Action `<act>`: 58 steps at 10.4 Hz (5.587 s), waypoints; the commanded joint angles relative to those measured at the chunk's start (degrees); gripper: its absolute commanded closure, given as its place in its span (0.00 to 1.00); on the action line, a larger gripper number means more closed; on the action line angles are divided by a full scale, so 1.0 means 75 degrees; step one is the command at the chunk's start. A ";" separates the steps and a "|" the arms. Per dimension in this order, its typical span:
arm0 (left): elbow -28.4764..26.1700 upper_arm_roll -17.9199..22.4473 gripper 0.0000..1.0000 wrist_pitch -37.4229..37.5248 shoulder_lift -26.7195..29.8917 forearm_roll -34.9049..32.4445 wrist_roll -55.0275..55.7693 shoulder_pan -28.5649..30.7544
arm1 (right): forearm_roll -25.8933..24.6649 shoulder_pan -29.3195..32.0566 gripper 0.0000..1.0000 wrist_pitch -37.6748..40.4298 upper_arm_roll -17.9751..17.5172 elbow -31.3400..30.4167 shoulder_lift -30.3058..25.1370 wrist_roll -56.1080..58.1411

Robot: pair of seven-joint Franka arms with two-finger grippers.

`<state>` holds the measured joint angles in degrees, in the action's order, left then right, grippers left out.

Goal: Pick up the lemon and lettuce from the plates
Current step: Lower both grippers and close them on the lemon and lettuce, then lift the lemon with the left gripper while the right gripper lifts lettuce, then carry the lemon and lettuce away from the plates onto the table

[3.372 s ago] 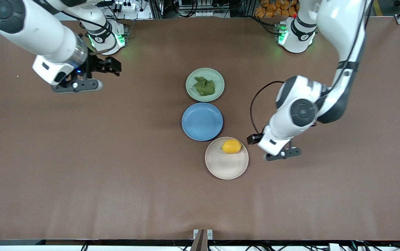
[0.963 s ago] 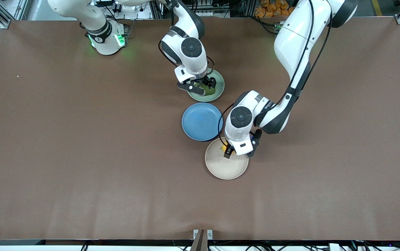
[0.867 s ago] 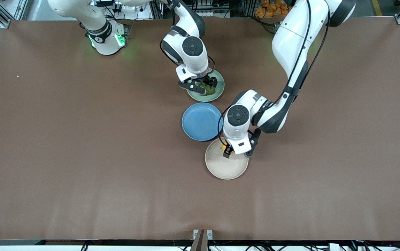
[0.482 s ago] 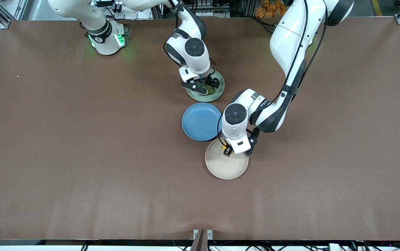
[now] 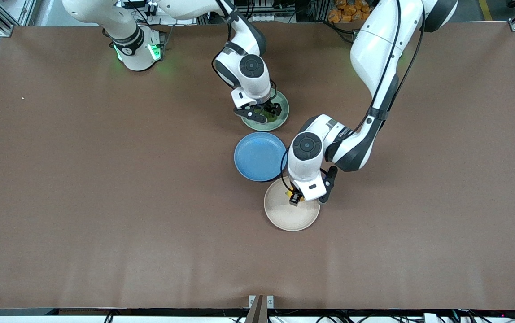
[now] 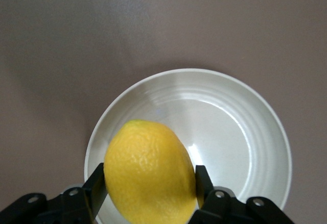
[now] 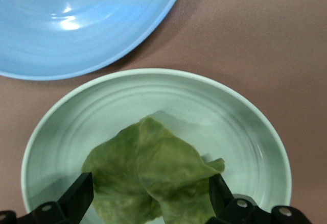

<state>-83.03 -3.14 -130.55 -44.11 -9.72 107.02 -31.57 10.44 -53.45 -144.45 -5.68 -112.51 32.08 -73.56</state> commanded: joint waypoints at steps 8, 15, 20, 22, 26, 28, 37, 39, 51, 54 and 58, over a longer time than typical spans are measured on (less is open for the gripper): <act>-0.0435 -0.0014 1.00 0.1246 0.0935 -0.0204 -0.1717 0.0528 | 0.0038 -0.0022 1.00 0.0145 0.0101 0.0130 -0.0047 0.0011; -0.2019 -0.0119 1.00 0.1176 0.2166 -0.0134 -0.3545 0.1208 | 0.0050 0.1137 1.00 0.4512 0.0112 0.1547 -0.1054 0.1029; -0.2195 -0.0564 1.00 0.1176 0.2261 -0.0134 -0.4844 0.2191 | 0.0097 0.2356 1.00 0.7079 0.0112 0.2530 -0.1594 0.2003; -0.2300 -0.0612 1.00 0.1176 0.2308 -0.0146 -0.5605 0.2497 | 0.0097 0.2789 1.00 0.7644 0.0101 0.3046 -0.1594 0.2050; -0.2301 -0.0600 1.00 0.1153 0.2179 -0.0216 -0.7258 0.3095 | 0.0038 0.3830 1.00 0.8592 0.0112 0.3388 -0.1746 0.2622; -0.2289 -0.0600 1.00 0.1153 0.2132 -0.0227 -0.7961 0.3328 | 0.0003 0.4440 1.00 0.9086 0.0124 0.3423 -0.1874 0.3359; -0.3810 -0.0915 1.00 -0.0613 0.2459 0.0159 -1.0472 0.4395 | -0.1449 0.6634 1.00 0.8491 0.0136 0.3376 -0.1010 0.6771; -0.3836 -0.0917 1.00 -0.0640 0.2437 0.0147 -1.1019 0.4420 | -0.1696 0.6717 1.00 0.8292 0.0124 0.3330 -0.0821 0.6785; -0.3508 -0.0917 0.00 -0.0663 0.1909 0.0065 -1.2547 0.4256 | -0.1638 0.7279 1.00 0.3979 0.0124 0.0342 -0.0762 0.7394; -0.3508 -0.0917 0.00 -0.0663 0.1956 0.0065 -1.2512 0.4256 | -0.1638 0.7256 0.14 0.3978 0.0124 0.0353 -0.0715 0.7348; -0.3554 -0.0952 0.00 -0.0640 0.2073 0.0054 -1.1250 0.3904 | -0.1603 0.7384 0.00 0.4958 0.0112 0.0983 -0.0750 0.7394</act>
<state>-109.53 -10.40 -135.18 -29.46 -9.58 18.57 -1.24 -1.35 0.41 -111.43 -3.95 -107.68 27.34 -18.42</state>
